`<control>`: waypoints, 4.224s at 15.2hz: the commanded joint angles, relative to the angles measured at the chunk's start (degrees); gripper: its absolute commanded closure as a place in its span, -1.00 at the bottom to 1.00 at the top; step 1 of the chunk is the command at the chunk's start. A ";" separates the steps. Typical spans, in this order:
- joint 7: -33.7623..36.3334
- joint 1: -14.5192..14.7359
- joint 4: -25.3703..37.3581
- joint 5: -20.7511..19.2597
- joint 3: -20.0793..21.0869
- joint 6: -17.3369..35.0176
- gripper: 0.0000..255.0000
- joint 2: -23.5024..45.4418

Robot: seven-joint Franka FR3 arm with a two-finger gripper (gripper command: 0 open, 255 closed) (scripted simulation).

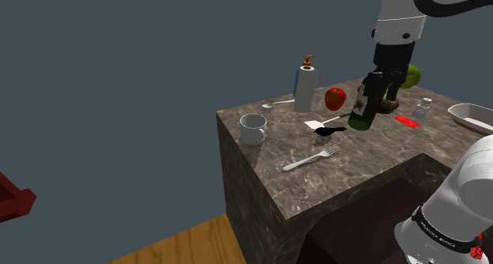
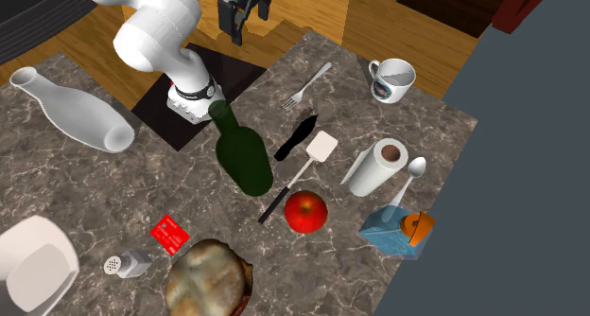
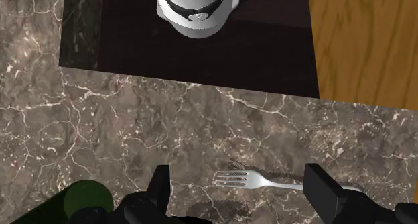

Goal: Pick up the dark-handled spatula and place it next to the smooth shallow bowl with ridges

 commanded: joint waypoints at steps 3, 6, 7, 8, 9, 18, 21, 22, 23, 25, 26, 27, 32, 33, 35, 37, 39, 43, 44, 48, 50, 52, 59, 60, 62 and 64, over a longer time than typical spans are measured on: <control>-7.37 0.93 -2.22 -3.13 -3.16 2.25 -1.00 -0.38; -18.23 2.20 -4.77 -7.82 -8.07 6.23 -1.00 0.14; -21.81 2.59 -5.40 -9.33 -9.72 7.72 -1.00 0.62; -25.37 2.98 -5.92 -10.80 -11.39 9.29 -1.00 1.25; -28.90 3.38 -6.31 -12.22 -13.06 10.92 -1.00 2.04; -59.94 8.99 -4.81 -20.55 -27.89 27.69 -1.00 15.34; -70.51 11.95 -2.55 -20.54 -32.51 33.45 -1.00 21.68; -74.14 13.09 -1.64 -20.13 -34.01 35.32 -1.00 23.93; -77.86 14.23 -0.68 -19.47 -35.45 37.15 -1.00 26.26; -85.58 16.62 1.42 -17.38 -38.16 40.65 -1.00 31.12; -89.60 17.82 2.54 -15.93 -39.40 42.29 -1.00 33.64; -93.77 18.91 3.71 -14.18 -40.47 43.85 -1.00 36.22; -96.01 19.15 2.62 -12.41 -41.28 47.75 -1.00 39.29; -96.29 19.18 2.29 -12.06 -41.44 48.61 -1.00 39.91; -97.10 19.28 1.50 -11.03 -41.85 50.85 -1.00 41.58; -97.10 19.27 1.49 -11.03 -41.83 50.85 -1.00 41.58; -97.10 19.27 1.50 -11.03 -41.83 50.85 -1.00 41.58; -97.10 19.27 1.50 -11.03 -41.83 50.84 -1.00 41.58; -97.10 19.27 1.50 -11.03 -41.83 50.84 1.00 41.58; -97.10 19.27 1.50 -11.03 -41.83 50.84 1.00 41.58; -97.10 19.27 1.50 -11.03 -41.83 50.84 1.00 41.58; -97.10 19.27 1.51 -11.02 -41.83 50.84 1.00 41.58; -95.63 19.01 3.50 -13.18 -41.04 45.66 1.00 37.89; -95.45 18.96 3.88 -13.44 -40.88 44.80 1.00 37.34; -95.12 18.88 4.67 -13.92 -40.56 43.09 1.00 36.29; -94.84 18.81 5.50 -14.32 -40.23 41.39 1.00 35.32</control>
